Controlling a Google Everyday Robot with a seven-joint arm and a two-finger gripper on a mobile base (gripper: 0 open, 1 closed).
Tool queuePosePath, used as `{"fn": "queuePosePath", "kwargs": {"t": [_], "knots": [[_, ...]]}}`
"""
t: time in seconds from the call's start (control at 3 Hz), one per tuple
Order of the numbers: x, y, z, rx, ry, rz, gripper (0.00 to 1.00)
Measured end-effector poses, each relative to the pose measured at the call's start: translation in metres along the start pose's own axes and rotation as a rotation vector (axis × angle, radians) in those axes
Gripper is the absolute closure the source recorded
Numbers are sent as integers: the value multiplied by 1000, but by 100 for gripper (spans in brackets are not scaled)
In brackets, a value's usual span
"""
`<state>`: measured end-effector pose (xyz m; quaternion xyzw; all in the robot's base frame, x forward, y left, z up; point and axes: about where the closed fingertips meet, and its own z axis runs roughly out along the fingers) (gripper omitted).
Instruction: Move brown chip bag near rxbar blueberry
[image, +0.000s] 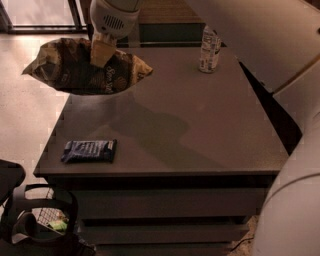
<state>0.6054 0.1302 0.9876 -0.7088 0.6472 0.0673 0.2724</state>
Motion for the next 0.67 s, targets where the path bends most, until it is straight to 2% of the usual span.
{"fn": "queuePosePath", "kwargs": {"t": [0.33, 0.67], "knots": [[-1, 1, 1, -1, -1, -3, 0], [-1, 1, 1, -1, -1, -3, 0]]}}
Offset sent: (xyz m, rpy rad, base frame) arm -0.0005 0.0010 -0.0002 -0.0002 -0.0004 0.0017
